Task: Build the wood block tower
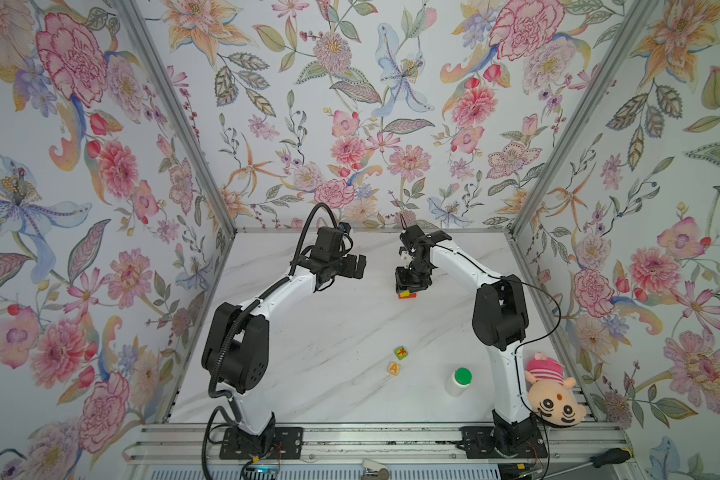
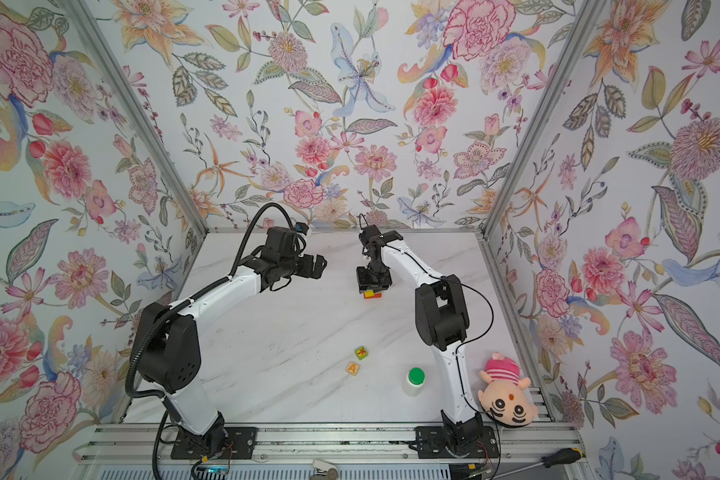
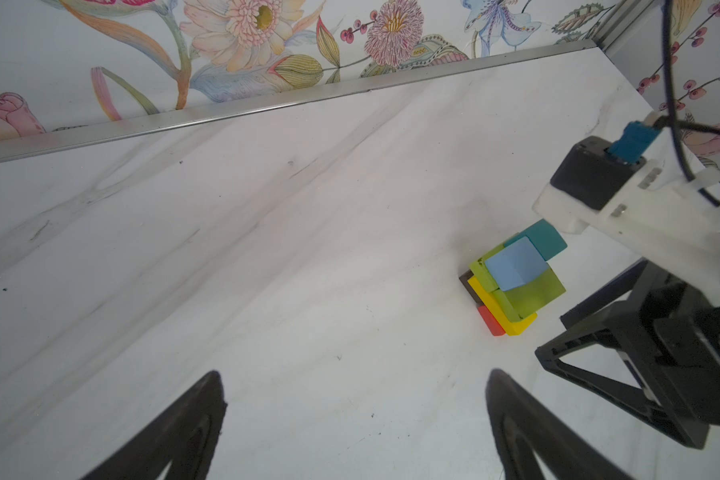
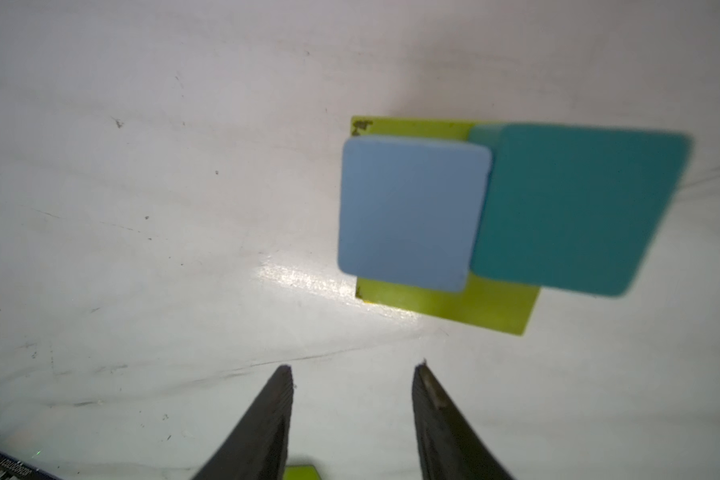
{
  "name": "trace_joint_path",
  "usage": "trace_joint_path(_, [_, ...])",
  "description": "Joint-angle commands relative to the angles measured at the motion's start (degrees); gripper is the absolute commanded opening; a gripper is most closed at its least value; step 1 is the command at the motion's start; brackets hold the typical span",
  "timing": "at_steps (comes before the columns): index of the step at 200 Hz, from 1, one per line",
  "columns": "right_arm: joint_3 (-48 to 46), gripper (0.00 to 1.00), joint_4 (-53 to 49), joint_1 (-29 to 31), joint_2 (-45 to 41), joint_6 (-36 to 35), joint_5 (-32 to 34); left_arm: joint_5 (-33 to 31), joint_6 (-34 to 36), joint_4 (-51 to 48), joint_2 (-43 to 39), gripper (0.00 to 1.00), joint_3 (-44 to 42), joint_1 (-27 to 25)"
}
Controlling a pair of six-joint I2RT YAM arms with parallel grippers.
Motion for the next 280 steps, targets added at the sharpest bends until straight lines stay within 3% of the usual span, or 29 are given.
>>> trace_joint_path(1, [1.57, 0.57, -1.43, 0.76, -4.17, -0.06, 0.39, -0.76, 0.22, -0.13, -2.43, 0.99, -0.13, 0.15])
trace_joint_path(47, [7.53, 0.69, -6.04, 0.52, -6.35, -0.80, 4.33, 0.20, -0.70, 1.96, -3.69, 0.99, -2.21, 0.22])
trace_joint_path(81, [6.57, 0.76, -7.92, 0.07, -9.09, -0.90, 5.90, 0.48, -1.82, 4.36, -5.61, 0.99, -5.50, 0.19])
trace_joint_path(159, [-9.67, 0.57, -8.26, 3.02, -17.97, -0.09, 6.61, -1.04, -6.15, 8.30, -16.27, 0.99, -19.93, -1.17])
trace_joint_path(186, [-14.36, 0.55, -7.98, 5.89, -19.56, 0.21, 7.50, -4.49, -9.35, 7.98, -22.76, 0.99, -27.29, -5.08])
trace_joint_path(225, [-23.43, 0.55, -2.36, 9.32, -23.26, 0.26, 4.11, -13.31, -17.44, 6.15, -32.68, 0.99, -36.48, -15.45])
trace_joint_path(280, [-32.86, 0.59, 2.33, 9.90, -29.34, 2.95, 3.37, -21.57, -25.15, 3.36, -42.51, 0.99, -42.60, -25.59])
